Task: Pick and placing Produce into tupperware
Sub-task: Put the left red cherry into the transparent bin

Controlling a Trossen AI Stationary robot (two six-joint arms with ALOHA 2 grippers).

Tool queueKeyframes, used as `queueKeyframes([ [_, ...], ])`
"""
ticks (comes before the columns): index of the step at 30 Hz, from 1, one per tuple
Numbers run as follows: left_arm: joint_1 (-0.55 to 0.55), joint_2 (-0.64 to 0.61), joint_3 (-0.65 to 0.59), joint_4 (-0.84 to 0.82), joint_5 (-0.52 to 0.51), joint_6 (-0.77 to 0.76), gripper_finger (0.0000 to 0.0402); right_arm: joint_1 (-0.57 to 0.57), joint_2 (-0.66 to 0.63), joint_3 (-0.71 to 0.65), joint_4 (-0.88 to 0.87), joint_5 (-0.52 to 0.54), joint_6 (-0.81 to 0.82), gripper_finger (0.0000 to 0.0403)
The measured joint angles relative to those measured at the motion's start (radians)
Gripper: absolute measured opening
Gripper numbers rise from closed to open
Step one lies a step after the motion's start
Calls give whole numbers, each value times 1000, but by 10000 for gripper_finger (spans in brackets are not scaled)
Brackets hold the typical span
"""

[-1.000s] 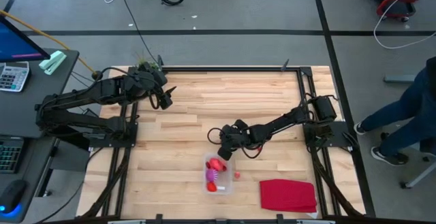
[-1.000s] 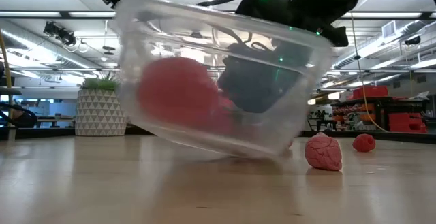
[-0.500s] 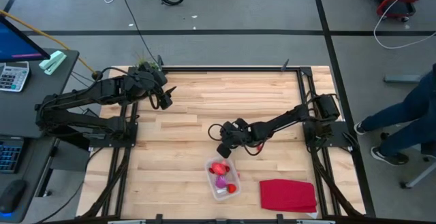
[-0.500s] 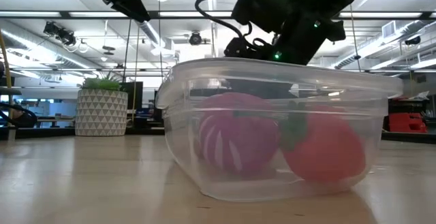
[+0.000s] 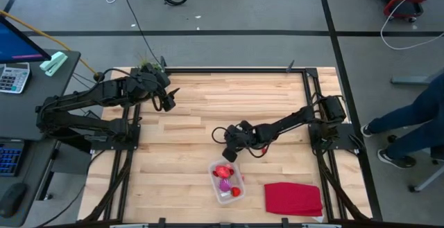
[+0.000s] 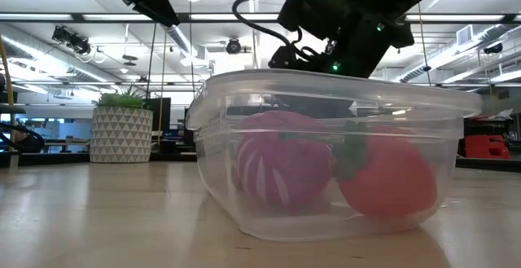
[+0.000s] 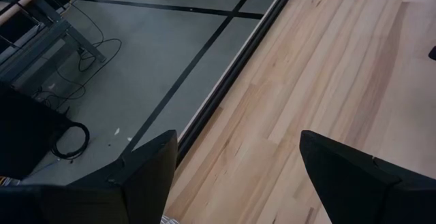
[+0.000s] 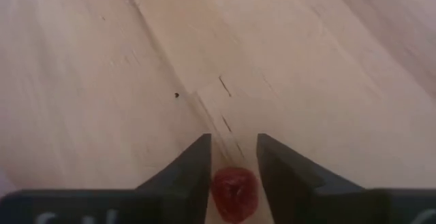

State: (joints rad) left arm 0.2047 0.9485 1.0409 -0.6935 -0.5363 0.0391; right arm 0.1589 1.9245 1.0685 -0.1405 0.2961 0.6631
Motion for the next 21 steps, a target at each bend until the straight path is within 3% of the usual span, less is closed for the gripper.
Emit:
queueKeyframes([
  [8, 0, 0, 0, -2, 0, 0, 316, 1, -67, 69, -210, -2, -95, 183],
  [15, 0, 0, 0, -3, 0, 0, 316, 1, -33, 75, -246, -70, -61, 188],
  [21, 0, 0, 0, -12, 0, 0, 316, -5, -21, 75, -237, -55, -62, 188],
])
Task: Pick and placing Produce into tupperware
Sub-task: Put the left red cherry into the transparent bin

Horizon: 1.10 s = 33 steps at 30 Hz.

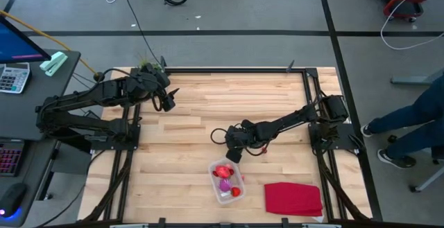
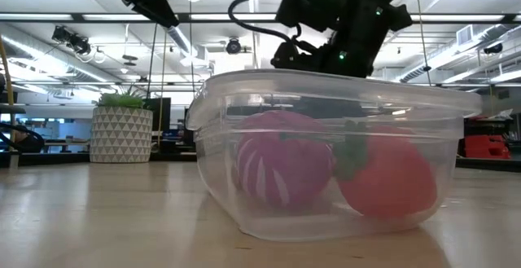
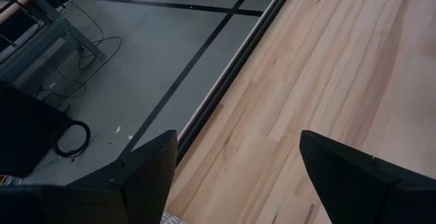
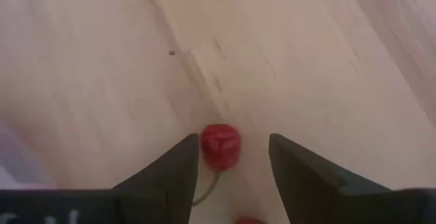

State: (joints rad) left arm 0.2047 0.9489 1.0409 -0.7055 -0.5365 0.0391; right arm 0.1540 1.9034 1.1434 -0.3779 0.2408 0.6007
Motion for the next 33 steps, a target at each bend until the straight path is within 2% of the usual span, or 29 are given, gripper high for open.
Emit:
queueKeyframes([
  [11, 0, 0, 0, -3, 0, 0, 316, -1, 0, -54, 24, -15, 78, 188],
  [18, 0, 0, 0, -3, 0, 0, 316, -17, 0, -56, 105, -11, 66, 187],
  [33, 0, 0, 0, -3, 0, 0, 316, -22, 0, -56, 102, -31, 61, 187],
])
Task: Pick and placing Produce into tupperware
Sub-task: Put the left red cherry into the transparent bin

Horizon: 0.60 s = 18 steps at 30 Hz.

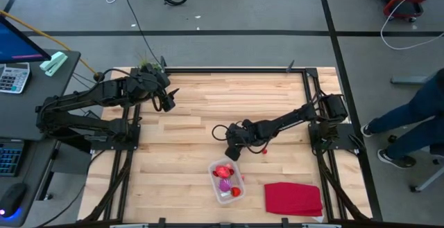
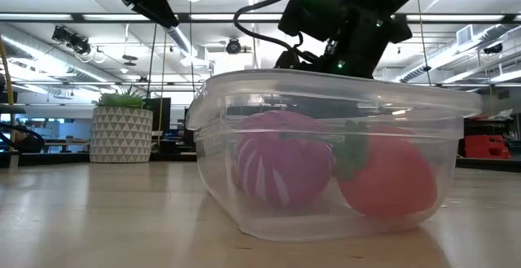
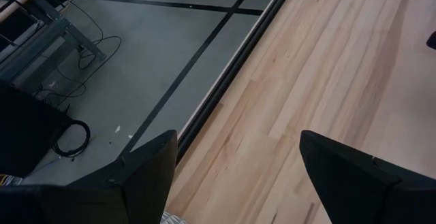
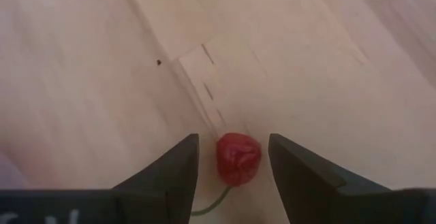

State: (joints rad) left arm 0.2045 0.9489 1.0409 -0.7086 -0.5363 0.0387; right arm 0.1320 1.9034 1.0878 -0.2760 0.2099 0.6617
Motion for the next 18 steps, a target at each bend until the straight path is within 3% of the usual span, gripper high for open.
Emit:
queueKeyframes([
  [18, 0, 0, 0, -24, 0, -1, 316, 10, 34, 2, -2, 22, 27, 187],
])
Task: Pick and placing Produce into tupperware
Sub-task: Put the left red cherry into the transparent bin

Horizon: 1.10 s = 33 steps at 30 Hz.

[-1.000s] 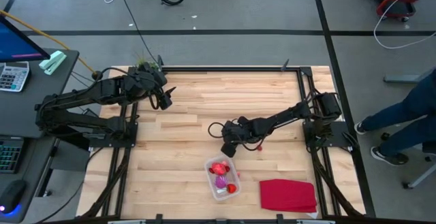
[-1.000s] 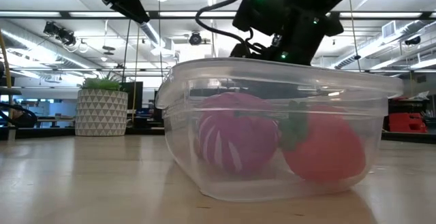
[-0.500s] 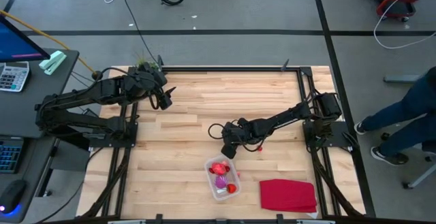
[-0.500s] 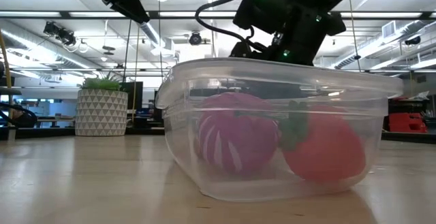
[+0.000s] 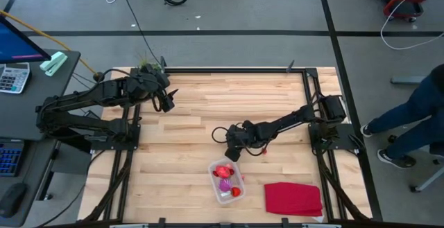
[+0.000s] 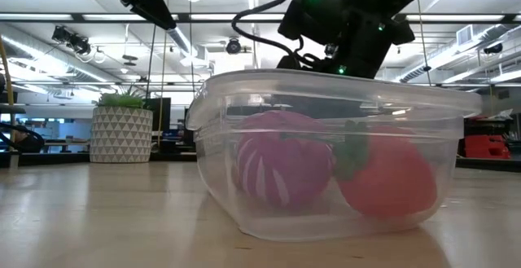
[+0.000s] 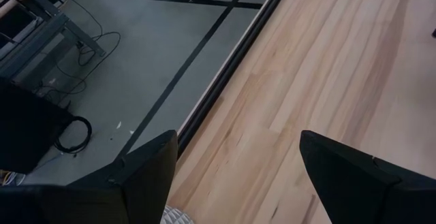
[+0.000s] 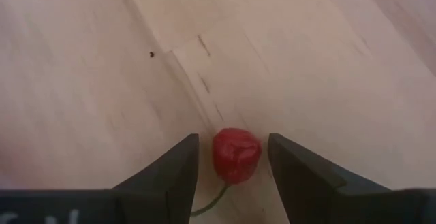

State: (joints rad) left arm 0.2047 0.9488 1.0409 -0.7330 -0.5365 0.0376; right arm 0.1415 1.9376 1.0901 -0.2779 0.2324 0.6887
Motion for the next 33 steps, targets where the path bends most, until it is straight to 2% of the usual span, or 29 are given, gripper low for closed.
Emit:
queueKeyframes([
  [9, 0, 0, 0, -3, 0, 0, 316, 6, 18, 0, 1, 32, 8, 176],
  [24, 0, 0, 0, -3, 0, 0, 316, 4, -5, -3, -10, 38, 53, 84],
  [33, 0, 0, 0, -4, 0, 0, 316, 6, -64, -6, -3, 39, 54, 75],
])
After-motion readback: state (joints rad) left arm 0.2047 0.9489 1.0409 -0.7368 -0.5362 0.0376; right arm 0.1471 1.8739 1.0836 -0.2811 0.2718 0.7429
